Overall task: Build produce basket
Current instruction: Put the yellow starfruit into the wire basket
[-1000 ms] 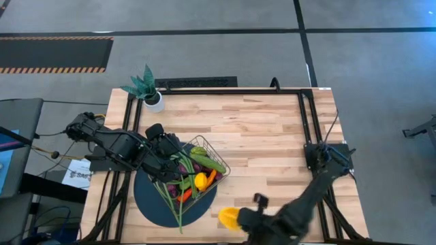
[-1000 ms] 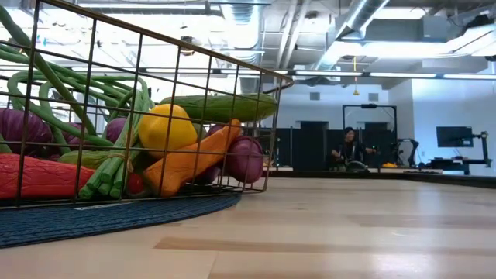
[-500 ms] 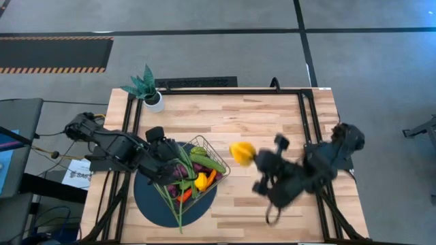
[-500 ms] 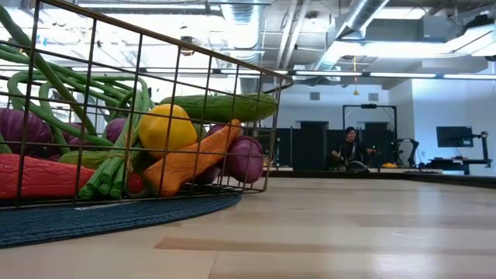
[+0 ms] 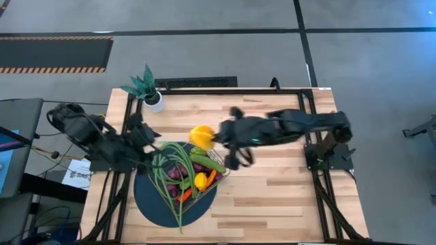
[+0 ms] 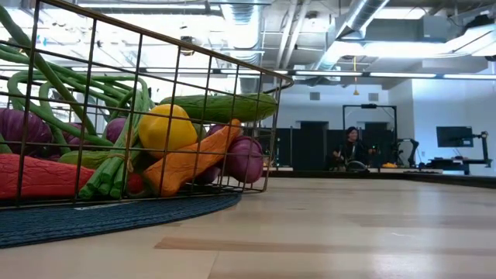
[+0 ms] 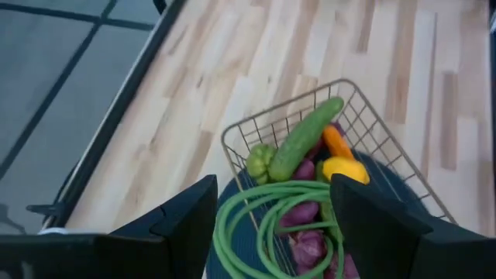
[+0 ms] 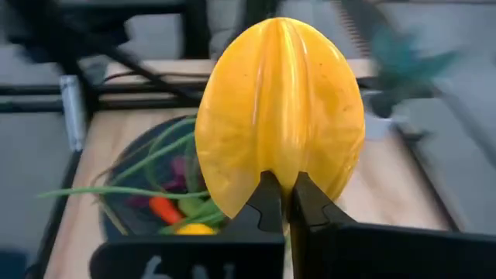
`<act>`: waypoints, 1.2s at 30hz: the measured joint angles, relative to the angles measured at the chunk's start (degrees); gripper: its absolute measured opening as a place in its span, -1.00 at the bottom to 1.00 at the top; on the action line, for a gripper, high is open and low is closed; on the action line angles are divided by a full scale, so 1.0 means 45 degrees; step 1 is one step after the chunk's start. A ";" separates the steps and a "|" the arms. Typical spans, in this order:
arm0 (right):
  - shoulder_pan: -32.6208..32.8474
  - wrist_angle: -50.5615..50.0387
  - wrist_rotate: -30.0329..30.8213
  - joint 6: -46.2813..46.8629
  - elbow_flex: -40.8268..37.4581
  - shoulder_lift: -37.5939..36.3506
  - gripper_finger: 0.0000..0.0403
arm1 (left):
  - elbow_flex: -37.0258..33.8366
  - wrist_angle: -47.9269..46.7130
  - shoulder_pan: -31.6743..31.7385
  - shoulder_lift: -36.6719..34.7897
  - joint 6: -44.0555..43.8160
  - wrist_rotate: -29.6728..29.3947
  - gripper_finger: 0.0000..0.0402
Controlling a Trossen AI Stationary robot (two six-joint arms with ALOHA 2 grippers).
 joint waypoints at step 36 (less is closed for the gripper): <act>-0.0135 0.1683 -0.4447 0.0653 0.0002 0.6479 -0.91 | -0.3560 -0.0003 -0.0195 -0.2153 -0.3307 0.0010 0.18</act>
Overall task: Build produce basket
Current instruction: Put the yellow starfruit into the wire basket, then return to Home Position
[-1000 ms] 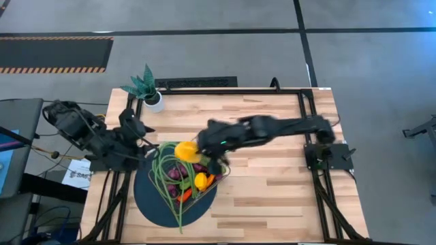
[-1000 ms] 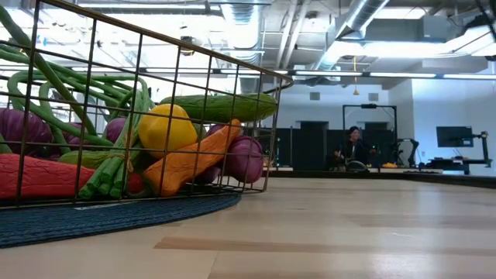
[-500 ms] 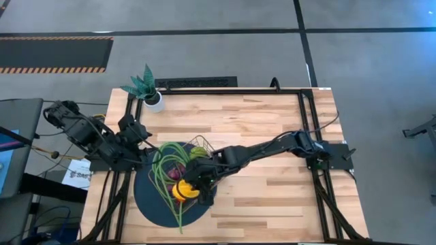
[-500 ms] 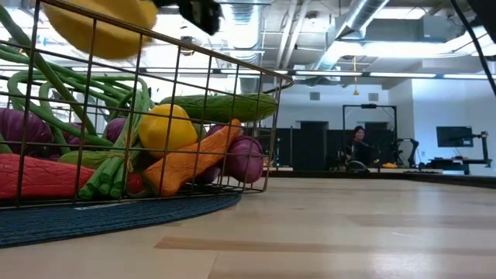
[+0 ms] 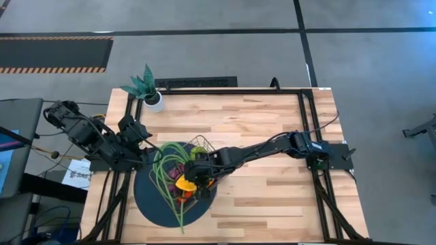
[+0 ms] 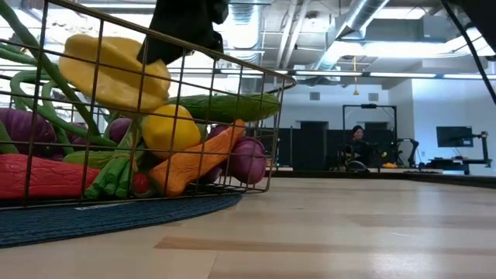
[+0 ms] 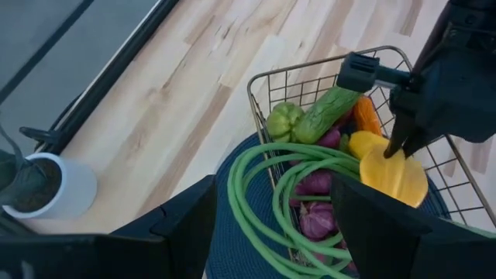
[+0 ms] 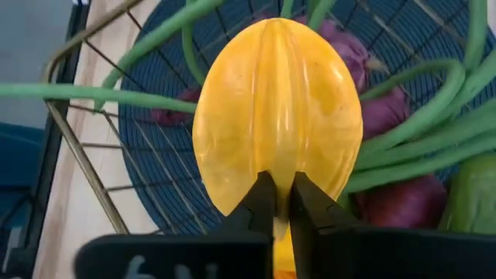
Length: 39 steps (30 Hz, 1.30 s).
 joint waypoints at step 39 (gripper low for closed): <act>0.5530 -0.9078 1.0146 0.6390 0.1914 -0.8637 -0.98 | 0.0000 0.0000 -0.2759 0.0745 -0.1056 -0.0671 -0.45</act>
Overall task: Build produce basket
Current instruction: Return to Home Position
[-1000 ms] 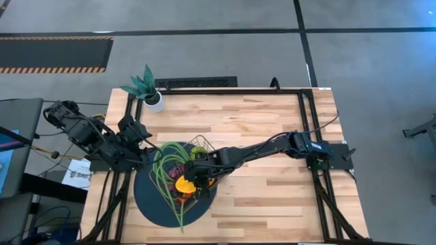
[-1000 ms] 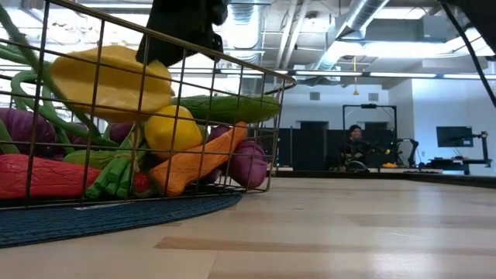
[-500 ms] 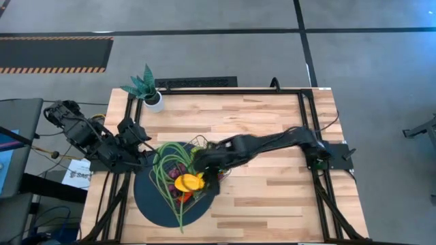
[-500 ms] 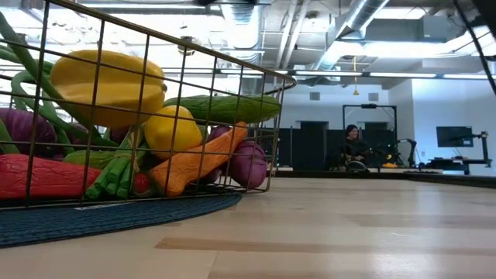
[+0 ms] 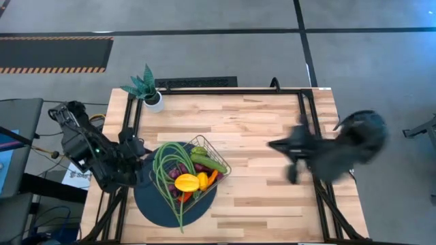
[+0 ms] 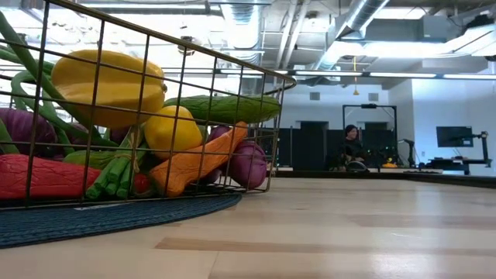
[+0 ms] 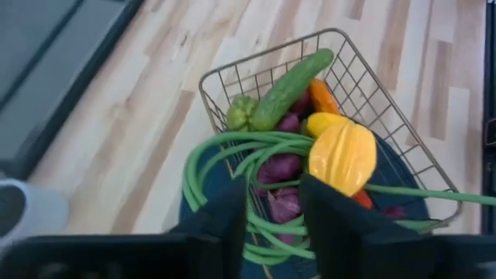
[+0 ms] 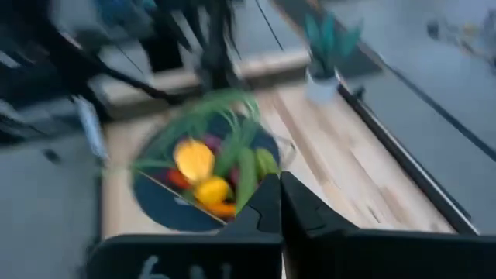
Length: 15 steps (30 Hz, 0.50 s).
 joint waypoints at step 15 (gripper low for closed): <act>0.5720 -0.0414 0.4862 0.0074 -0.0087 -0.1657 -0.99 | -0.0232 0.0400 0.0138 -0.2925 0.1419 -0.3278 -1.00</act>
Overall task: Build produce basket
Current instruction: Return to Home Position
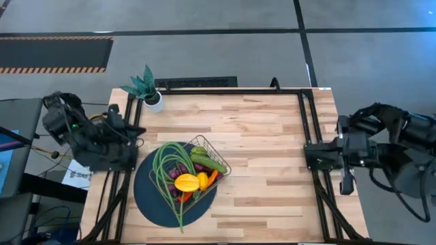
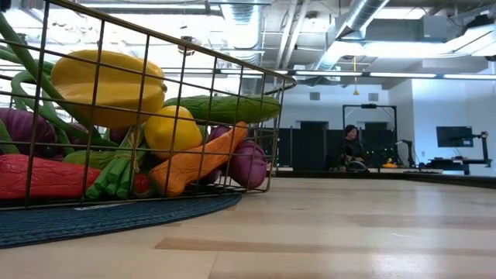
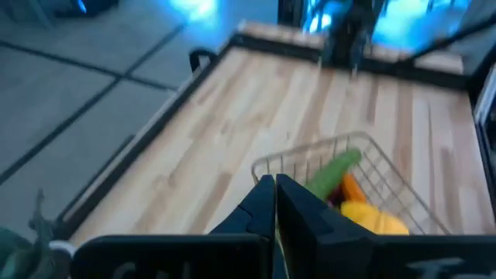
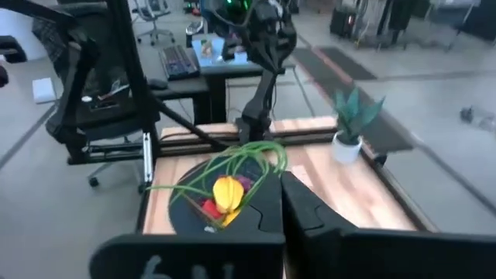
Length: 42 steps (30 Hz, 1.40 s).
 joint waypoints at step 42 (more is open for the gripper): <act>0.2122 0.6431 0.2648 0.5995 -1.7964 -1.1757 -1.00 | -0.9045 0.8537 0.0008 -0.8025 0.3514 -0.3933 -1.00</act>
